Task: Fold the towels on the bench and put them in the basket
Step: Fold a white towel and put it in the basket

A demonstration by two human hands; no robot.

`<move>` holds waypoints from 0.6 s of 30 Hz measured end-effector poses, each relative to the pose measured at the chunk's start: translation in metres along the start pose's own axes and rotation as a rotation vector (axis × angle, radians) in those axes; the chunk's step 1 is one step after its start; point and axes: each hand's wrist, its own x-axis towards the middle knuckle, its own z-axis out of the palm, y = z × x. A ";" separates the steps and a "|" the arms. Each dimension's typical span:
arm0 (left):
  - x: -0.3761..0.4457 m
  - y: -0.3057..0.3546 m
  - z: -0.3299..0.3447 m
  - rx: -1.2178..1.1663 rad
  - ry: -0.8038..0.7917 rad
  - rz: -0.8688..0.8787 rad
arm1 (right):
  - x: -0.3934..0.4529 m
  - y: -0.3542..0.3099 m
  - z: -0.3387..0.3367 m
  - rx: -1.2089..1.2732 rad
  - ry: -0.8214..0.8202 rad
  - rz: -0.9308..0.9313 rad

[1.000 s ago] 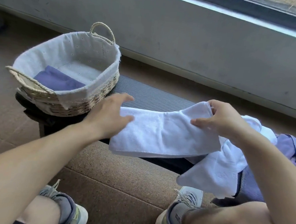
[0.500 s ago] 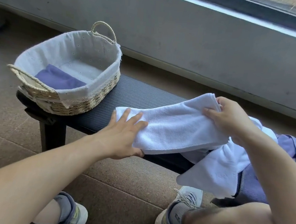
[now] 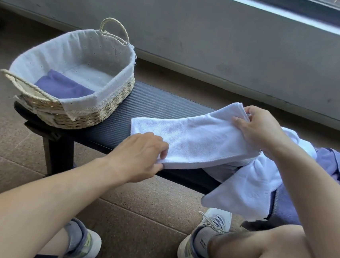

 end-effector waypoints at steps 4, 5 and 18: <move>0.000 -0.003 -0.001 -0.096 -0.009 -0.038 | 0.001 0.001 0.000 -0.029 -0.008 0.004; 0.000 -0.003 0.000 -0.103 -0.013 -0.035 | 0.001 0.002 0.000 -0.033 -0.012 0.010; -0.003 0.007 0.022 0.196 0.035 0.100 | -0.010 -0.005 -0.004 -0.020 -0.132 0.096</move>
